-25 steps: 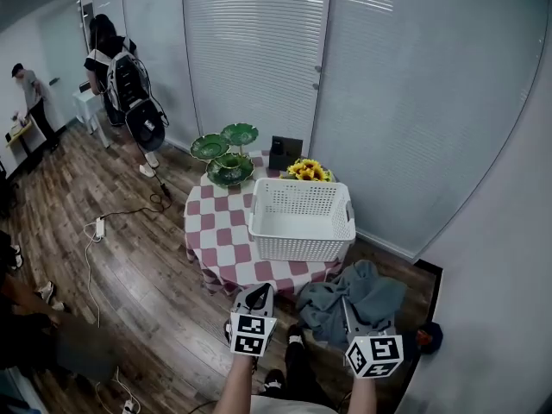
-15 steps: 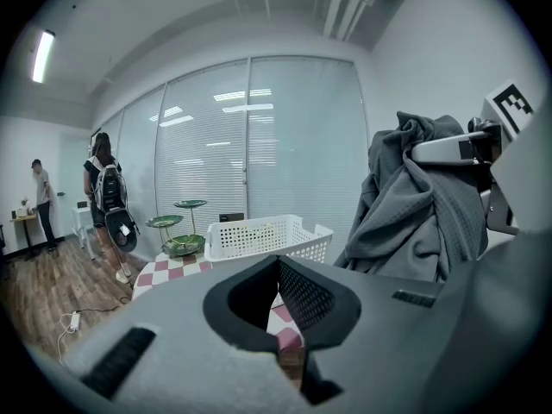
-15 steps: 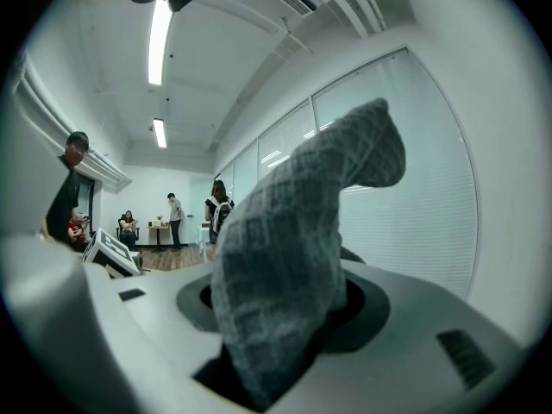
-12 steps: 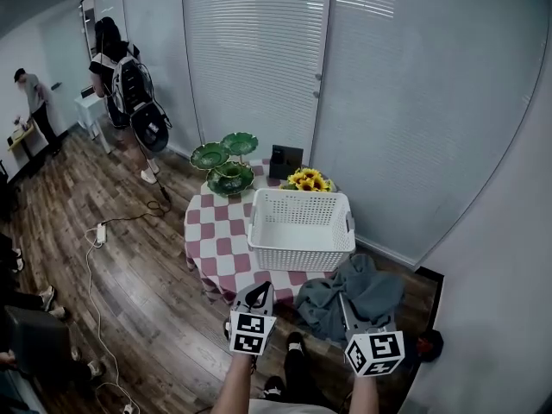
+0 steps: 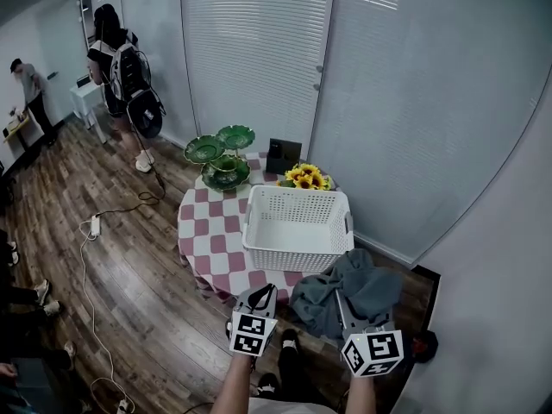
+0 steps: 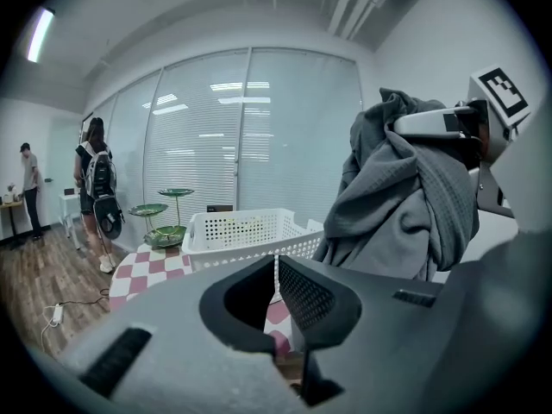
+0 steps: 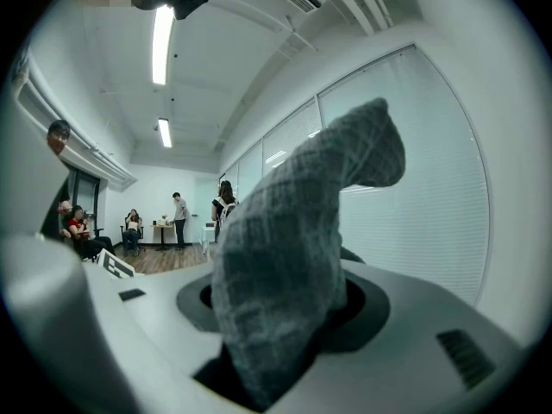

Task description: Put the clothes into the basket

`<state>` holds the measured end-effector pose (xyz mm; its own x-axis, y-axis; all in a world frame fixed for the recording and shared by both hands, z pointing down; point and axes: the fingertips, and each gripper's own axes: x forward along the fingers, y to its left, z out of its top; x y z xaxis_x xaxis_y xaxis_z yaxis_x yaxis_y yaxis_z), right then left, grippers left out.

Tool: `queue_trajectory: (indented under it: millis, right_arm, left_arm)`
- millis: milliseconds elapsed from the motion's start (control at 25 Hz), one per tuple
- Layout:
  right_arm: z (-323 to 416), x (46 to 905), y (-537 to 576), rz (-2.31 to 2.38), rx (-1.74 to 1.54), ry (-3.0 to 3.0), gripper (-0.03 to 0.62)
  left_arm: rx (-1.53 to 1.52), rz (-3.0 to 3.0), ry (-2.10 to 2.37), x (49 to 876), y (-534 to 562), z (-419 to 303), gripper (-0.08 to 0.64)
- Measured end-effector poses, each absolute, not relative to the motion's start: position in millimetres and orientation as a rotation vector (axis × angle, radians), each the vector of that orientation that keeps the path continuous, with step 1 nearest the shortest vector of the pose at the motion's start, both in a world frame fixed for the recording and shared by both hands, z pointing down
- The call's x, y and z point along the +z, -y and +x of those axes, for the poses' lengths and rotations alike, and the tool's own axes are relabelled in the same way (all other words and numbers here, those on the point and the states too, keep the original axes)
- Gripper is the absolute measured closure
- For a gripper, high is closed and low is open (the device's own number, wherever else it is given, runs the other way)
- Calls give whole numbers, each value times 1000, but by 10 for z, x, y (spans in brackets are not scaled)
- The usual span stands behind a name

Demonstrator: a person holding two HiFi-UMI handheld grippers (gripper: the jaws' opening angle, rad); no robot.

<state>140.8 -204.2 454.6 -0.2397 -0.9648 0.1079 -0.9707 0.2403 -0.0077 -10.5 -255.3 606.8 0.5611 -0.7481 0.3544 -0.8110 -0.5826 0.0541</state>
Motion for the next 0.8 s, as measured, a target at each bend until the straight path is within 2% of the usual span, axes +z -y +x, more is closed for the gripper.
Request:
queue_trajectory:
  millis: [800]
  right_arm:
    - [1470,4386,2848,1892,107,2457,374]
  left_arm:
    - [462,2594,1386,5796,3383,47,546]
